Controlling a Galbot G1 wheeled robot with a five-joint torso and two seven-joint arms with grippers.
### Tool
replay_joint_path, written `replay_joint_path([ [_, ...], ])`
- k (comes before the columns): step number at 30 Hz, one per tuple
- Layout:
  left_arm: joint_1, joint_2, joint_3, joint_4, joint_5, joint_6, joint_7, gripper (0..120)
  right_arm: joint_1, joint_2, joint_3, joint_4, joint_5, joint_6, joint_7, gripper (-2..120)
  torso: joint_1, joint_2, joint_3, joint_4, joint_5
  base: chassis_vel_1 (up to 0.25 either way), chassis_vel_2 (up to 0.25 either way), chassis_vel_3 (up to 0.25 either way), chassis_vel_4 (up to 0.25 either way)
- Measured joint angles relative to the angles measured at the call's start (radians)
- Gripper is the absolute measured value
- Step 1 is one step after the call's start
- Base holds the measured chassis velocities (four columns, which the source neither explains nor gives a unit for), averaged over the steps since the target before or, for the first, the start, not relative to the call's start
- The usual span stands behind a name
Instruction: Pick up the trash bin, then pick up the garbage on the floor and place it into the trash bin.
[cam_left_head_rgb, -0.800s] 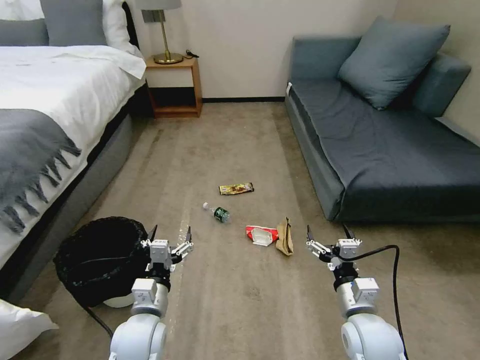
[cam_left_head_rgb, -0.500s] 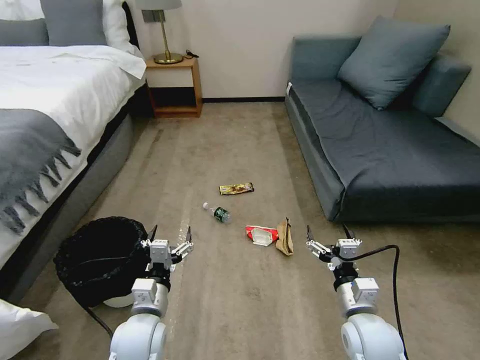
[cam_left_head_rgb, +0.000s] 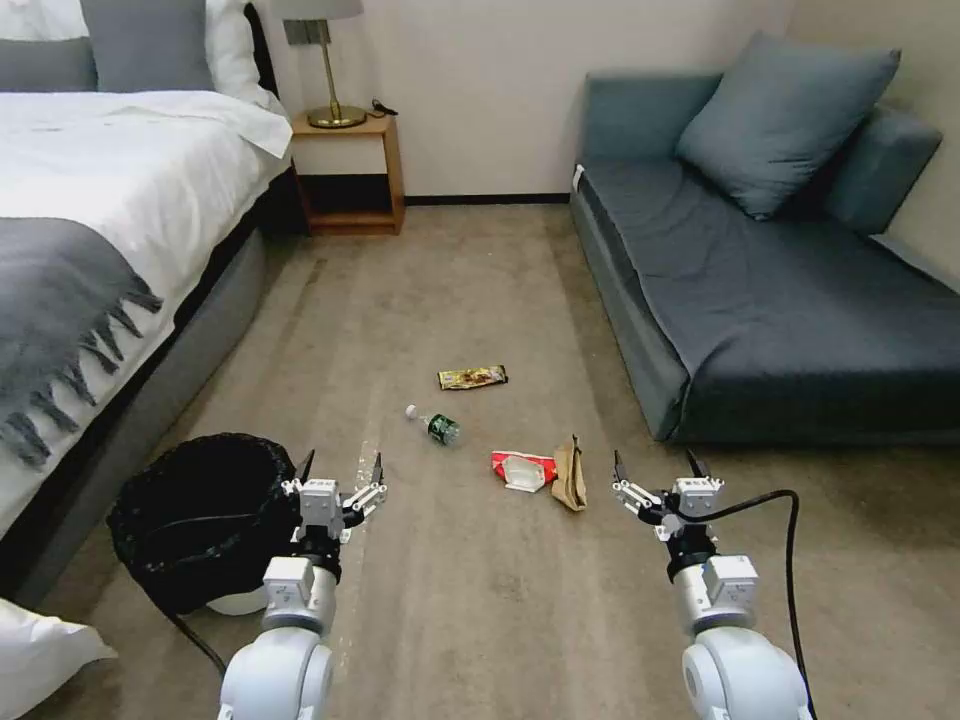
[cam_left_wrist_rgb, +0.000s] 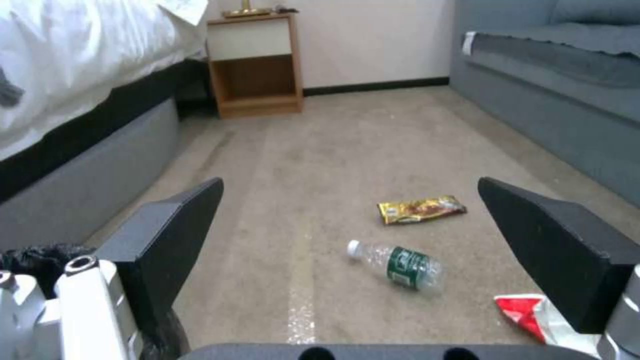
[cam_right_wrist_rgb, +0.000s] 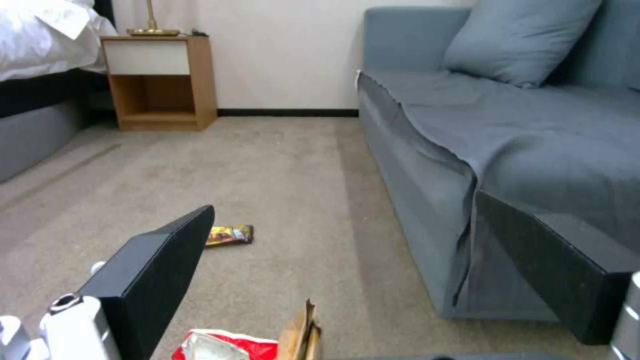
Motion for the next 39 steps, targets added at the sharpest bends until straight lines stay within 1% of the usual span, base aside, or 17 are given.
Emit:
replay_joint_path([
  [3, 0.001, 0.001, -0.001, -0.002, -0.002, 0.000, -0.002, 96, -0.004, 0.001, -0.002, 0.003, -0.004, 0.003, 0.002, 100, 0.000, 0.000, 0.000, 0.0000, -0.0002, 0.000, 0.000, 0.000, 0.000],
  [5, 0.014, 0.028, -0.025, -0.040, -0.037, -0.026, -0.045, 98, -0.033, 0.016, -0.025, 0.028, -0.038, 0.034, 0.021, 100, 0.000, 0.000, 0.000, 0.0001, -0.0008, 0.000, 0.000, 0.000, 0.000],
  [6, 0.014, 0.028, -0.025, -0.040, -0.037, -0.026, -0.045, 98, -0.033, 0.016, -0.025, 0.028, -0.038, 0.034, 0.021, 100, 0.000, 0.000, 0.000, 0.0001, -0.0008, 0.000, 0.000, 0.000, 0.000],
  [9, 0.050, 0.105, -0.105, -0.153, -0.139, -0.109, -0.176, 100, -0.146, 0.075, -0.118, 0.117, -0.168, 0.145, 0.087, 100, 0.000, 0.000, 0.000, 0.0004, 0.0006, 0.000, 0.000, 0.000, 0.000],
  [10, 0.059, 0.115, -0.112, -0.169, -0.154, -0.122, -0.184, 100, -0.173, 0.090, -0.140, 0.139, -0.199, 0.172, 0.103, 100, 0.000, 0.000, 0.000, -0.0001, 0.0003, 0.000, 0.000, 0.000, 0.000],
  [13, 0.083, 0.126, -0.114, -0.189, -0.172, -0.136, -0.176, 100, -0.209, 0.107, -0.172, 0.167, -0.230, 0.200, 0.130, 100, 0.000, 0.000, 0.000, 0.0001, -0.0009, 0.000, 0.000, 0.000, 0.000],
  [17, 0.095, 0.127, -0.109, -0.193, -0.171, -0.139, -0.157, 100, -0.213, 0.108, -0.181, 0.171, -0.224, 0.201, 0.139, 100, 0.000, 0.000, 0.000, 0.0000, -0.0004, 0.000, 0.000, 0.000, 0.000],
  [22, 0.114, 0.142, -0.102, -0.187, -0.166, -0.132, -0.117, 100, -0.198, 0.107, -0.181, 0.170, -0.181, 0.179, 0.139, 100, 0.000, 0.000, 0.000, 0.0000, -0.0002, 0.000, 0.000, 0.000, 0.000],
  [25, 0.130, 0.168, -0.115, -0.175, -0.168, -0.112, -0.098, 100, -0.187, 0.098, -0.182, 0.170, -0.145, 0.148, 0.141, 100, 0.000, 0.000, 0.000, 0.0001, -0.0002, 0.000, 0.000, 0.000, 0.000],
  [28, 0.162, 0.236, -0.141, -0.159, -0.222, -0.021, -0.068, 100, -0.170, 0.081, -0.179, 0.173, -0.118, 0.115, 0.146, 100, 0.000, 0.000, 0.000, 0.0001, -0.0001, 0.000, 0.000, 0.000, 0.000],
  [30, 0.164, 0.241, -0.142, -0.157, -0.228, -0.014, -0.066, 100, -0.169, 0.080, -0.179, 0.173, -0.117, 0.114, 0.146, 100, 0.000, 0.000, 0.000, 0.0001, -0.0001, 0.000, 0.000, 0.000, 0.000],
  [31, 0.169, 0.280, -0.157, -0.142, -0.295, 0.044, -0.053, 100, -0.159, 0.073, -0.175, 0.169, -0.111, 0.107, 0.150, 100, 0.000, 0.000, 0.000, 0.0001, -0.0001, 0.000, 0.000, 0.000, 0.000],
  [34, 0.159, 0.345, -0.239, -0.096, -0.387, 0.156, -0.022, 100, -0.140, 0.066, -0.170, 0.151, -0.101, 0.102, 0.155, 100, 0.000, 0.000, 0.000, 0.0000, -0.0002, 0.000, 0.000, 0.000, 0.000],
  [35, 0.159, 0.345, -0.239, -0.096, -0.387, 0.156, -0.022, 100, -0.140, 0.066, -0.170, 0.151, -0.101, 0.102, 0.155, 100, 0.000, 0.000, 0.000, 0.0000, -0.0002, 0.000, 0.000, 0.000, 0.000],
  [37, 0.135, 0.390, -0.314, -0.050, -0.424, 0.248, -0.007, 100, -0.129, 0.062, -0.169, 0.136, -0.097, 0.102, 0.157, 100, 0.000, 0.000, 0.000, 0.0001, -0.0003, 0.000, 0.000, 0.000, 0.000],
  [38, 0.135, 0.390, -0.314, -0.050, -0.424, 0.248, -0.007, 100, -0.129, 0.062, -0.169, 0.136, -0.097, 0.102, 0.157, 100, 0.000, 0.000, 0.000, 0.0001, -0.0003, 0.000, 0.000, 0.000, 0.000],
  [39, 0.102, 0.418, -0.377, -0.014, -0.470, 0.347, -0.007, 100, -0.122, 0.060, -0.170, 0.126, -0.093, 0.102, 0.158, 100, 0.000, 0.000, 0.000, 0.0002, -0.0003, 0.000, 0.000, 0.000, 0.000],
])
